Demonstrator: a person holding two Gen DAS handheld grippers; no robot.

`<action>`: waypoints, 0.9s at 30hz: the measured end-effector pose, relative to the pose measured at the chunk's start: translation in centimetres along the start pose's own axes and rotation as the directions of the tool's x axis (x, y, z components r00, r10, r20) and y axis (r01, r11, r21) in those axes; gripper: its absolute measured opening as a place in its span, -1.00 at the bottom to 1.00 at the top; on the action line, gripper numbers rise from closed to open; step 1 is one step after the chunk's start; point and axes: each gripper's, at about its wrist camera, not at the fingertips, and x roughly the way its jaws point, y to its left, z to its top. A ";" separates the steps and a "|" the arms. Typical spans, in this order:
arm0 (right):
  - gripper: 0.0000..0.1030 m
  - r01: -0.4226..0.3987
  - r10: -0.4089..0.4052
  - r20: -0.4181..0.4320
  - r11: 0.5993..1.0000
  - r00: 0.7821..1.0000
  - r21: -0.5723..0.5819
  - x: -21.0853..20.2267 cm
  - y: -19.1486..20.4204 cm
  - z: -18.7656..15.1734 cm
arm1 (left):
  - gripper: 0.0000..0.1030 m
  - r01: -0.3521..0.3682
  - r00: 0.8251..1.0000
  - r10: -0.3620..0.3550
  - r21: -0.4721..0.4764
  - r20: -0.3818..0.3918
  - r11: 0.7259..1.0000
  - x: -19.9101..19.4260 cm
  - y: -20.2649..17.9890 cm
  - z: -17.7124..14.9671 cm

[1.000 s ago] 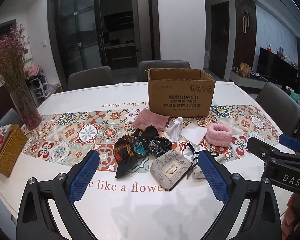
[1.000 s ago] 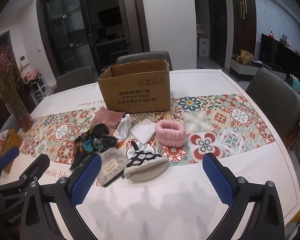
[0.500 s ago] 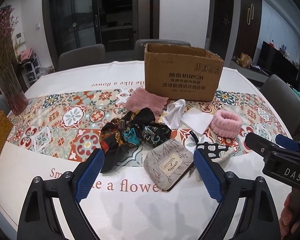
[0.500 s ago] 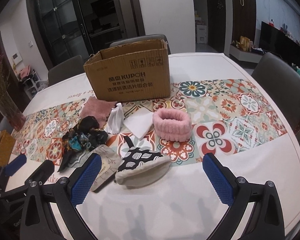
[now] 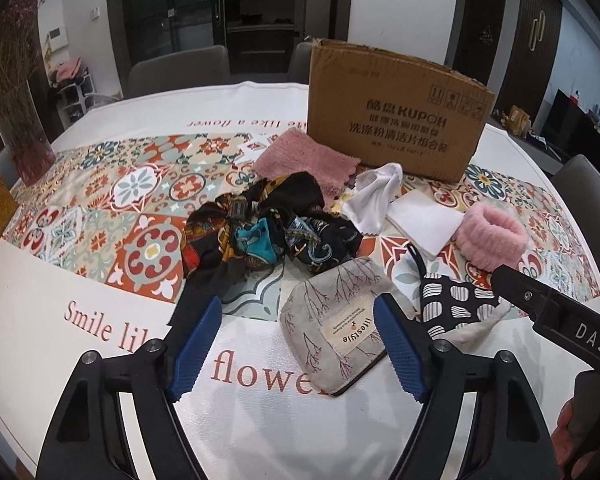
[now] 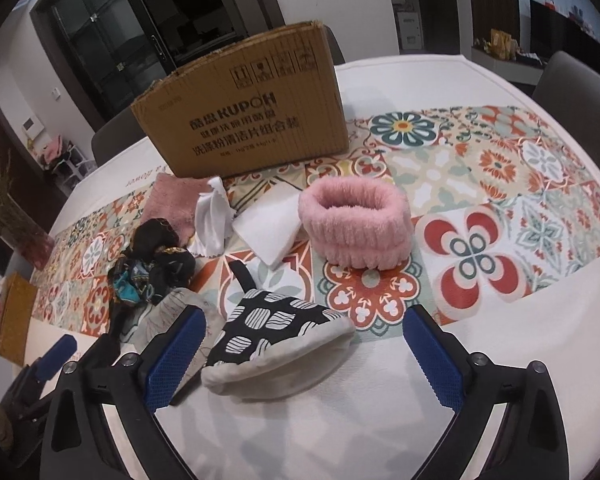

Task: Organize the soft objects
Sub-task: 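Reach the left tool to the beige pouch while the right tool reaches the patterned slipper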

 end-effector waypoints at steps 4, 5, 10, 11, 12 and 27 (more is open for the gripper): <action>0.91 -0.003 0.003 -0.020 1.000 1.000 0.013 1.4 -0.3 -0.2 | 0.39 -0.004 1.000 0.003 -0.026 -0.028 1.000 1.6 0.3 -0.5; 0.91 -0.003 0.003 -0.026 1.000 1.000 0.015 1.8 -0.4 -0.3 | 0.36 -0.002 0.999 0.001 -0.034 -0.036 0.999 2.0 0.3 -0.6; 0.84 -0.006 0.008 -0.054 1.000 0.999 0.028 3.2 -0.7 -0.6 | 0.28 0.010 0.997 -0.014 -0.067 -0.070 0.998 3.6 0.6 -0.9; 0.81 -0.006 0.008 -0.058 1.000 0.998 0.030 3.4 -0.7 -0.6 | 0.25 0.007 0.997 -0.012 -0.068 -0.073 0.998 3.8 0.5 -1.0; 0.80 -0.007 0.009 -0.061 0.999 0.998 0.033 3.6 -0.8 -0.6 | 0.24 0.007 0.997 -0.013 -0.071 -0.078 0.997 4.0 0.6 -1.0; 0.38 -0.041 0.043 -0.082 0.999 0.996 0.029 4.8 -0.4 -1.1 | -0.45 0.055 0.987 -0.075 -0.141 -0.141 0.988 6.1 1.1 -1.9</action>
